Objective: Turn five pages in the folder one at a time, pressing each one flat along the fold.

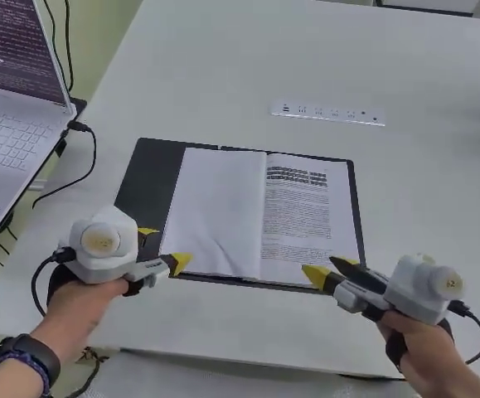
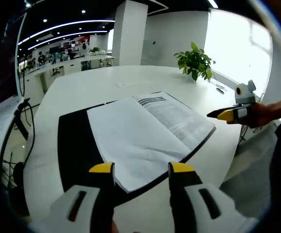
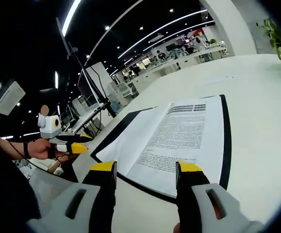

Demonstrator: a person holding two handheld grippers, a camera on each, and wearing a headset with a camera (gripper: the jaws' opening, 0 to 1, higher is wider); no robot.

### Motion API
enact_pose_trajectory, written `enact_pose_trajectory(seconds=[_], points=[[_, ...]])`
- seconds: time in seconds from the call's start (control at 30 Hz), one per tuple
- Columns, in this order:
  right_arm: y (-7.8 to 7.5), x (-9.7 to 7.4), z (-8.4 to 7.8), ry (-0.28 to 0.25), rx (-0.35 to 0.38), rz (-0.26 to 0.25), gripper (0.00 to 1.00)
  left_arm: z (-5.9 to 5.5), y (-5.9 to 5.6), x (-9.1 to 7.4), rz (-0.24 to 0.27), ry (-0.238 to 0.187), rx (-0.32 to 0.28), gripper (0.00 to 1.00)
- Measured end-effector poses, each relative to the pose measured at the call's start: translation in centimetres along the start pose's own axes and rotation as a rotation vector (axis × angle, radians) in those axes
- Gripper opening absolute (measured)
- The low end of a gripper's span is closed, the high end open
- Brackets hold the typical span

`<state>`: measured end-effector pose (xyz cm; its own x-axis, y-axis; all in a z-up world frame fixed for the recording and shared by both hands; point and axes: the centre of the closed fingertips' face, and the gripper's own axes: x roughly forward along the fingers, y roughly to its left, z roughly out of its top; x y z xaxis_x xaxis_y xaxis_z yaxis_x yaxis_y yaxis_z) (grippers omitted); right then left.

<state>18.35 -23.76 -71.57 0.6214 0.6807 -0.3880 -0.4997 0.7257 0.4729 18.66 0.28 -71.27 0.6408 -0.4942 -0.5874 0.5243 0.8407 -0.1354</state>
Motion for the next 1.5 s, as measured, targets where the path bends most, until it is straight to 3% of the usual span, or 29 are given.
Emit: enact_pose_trajectory(seconds=[0.33,0.47,0.57,0.77,0.93,1.07,1.27,1.5], points=[[-0.6,-1.7,0.7,-0.003,-0.06,-0.026,0.54,1.5,-0.4,-1.8,-0.004,-0.019,0.036,0.48],[-0.4,-2.4,0.8,-0.015,-0.066,-0.038,0.56,1.9,-0.2,-2.7,0.008,-0.028,0.025,0.49],[-0.1,-2.8,0.9,-0.025,-0.07,-0.045,0.57,2.0,0.3,-3.4,0.029,-0.039,0.002,0.5],[0.1,-3.5,0.3,-0.001,-0.113,-0.056,0.6,1.7,0.0,-4.6,0.044,-0.045,-0.005,0.54],[0.0,-4.2,-0.1,0.026,-0.147,-0.066,0.63,1.3,-0.4,-4.9,0.044,-0.04,-0.021,0.59],[0.0,-4.4,-0.1,0.013,-0.135,-0.068,0.66,1.1,-0.9,-4.8,0.038,-0.039,-0.027,0.62],[0.1,-4.4,-0.2,0.024,-0.13,-0.06,0.67,1.1,-1.9,-4.7,0.028,-0.025,0.001,0.66],[0.3,-4.2,-0.3,0.035,-0.134,-0.046,0.7,1.4,-2.0,-4.8,0.033,-0.033,-0.008,0.68]])
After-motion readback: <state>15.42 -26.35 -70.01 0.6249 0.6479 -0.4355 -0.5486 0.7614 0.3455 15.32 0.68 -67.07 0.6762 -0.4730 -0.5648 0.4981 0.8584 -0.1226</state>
